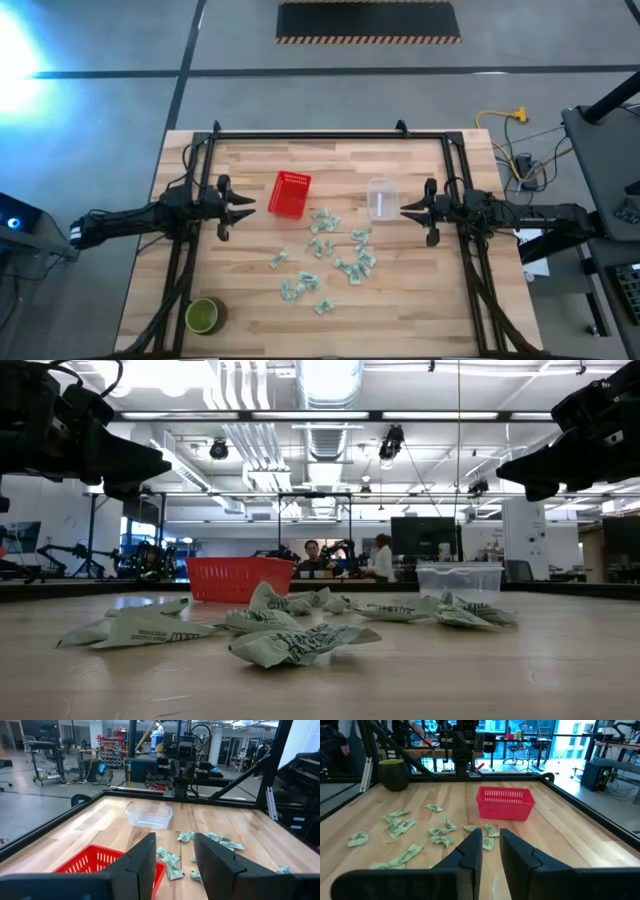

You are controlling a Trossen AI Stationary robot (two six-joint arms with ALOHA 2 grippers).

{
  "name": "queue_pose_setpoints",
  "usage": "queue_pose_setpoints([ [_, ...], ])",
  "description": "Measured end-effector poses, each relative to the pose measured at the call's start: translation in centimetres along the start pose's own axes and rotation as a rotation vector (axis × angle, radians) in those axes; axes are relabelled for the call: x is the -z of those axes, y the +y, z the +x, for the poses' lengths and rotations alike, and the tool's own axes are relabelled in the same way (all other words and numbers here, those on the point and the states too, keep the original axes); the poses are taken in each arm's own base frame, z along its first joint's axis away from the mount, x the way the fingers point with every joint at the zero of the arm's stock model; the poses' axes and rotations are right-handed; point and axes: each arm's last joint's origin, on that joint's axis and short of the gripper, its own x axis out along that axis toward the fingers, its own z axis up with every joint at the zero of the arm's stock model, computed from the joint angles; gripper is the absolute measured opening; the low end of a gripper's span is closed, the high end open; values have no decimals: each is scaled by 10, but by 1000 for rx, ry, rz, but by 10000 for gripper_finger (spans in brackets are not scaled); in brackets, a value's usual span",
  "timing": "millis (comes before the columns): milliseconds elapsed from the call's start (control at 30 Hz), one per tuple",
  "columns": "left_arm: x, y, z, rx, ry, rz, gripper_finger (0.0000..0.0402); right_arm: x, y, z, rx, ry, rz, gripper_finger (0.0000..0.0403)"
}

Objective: Pick and place items into bin

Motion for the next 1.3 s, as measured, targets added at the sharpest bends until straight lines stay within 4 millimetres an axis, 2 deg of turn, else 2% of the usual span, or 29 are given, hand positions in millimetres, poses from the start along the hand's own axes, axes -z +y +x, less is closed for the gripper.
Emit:
queue_pose_setpoints([
  [1000,0,0,0,0,0,0,118,0,0,0,0,-2,-1,57],
  [1300,0,0,0,0,0,0,118,-8,0,0,-2,-85,-5,57],
])
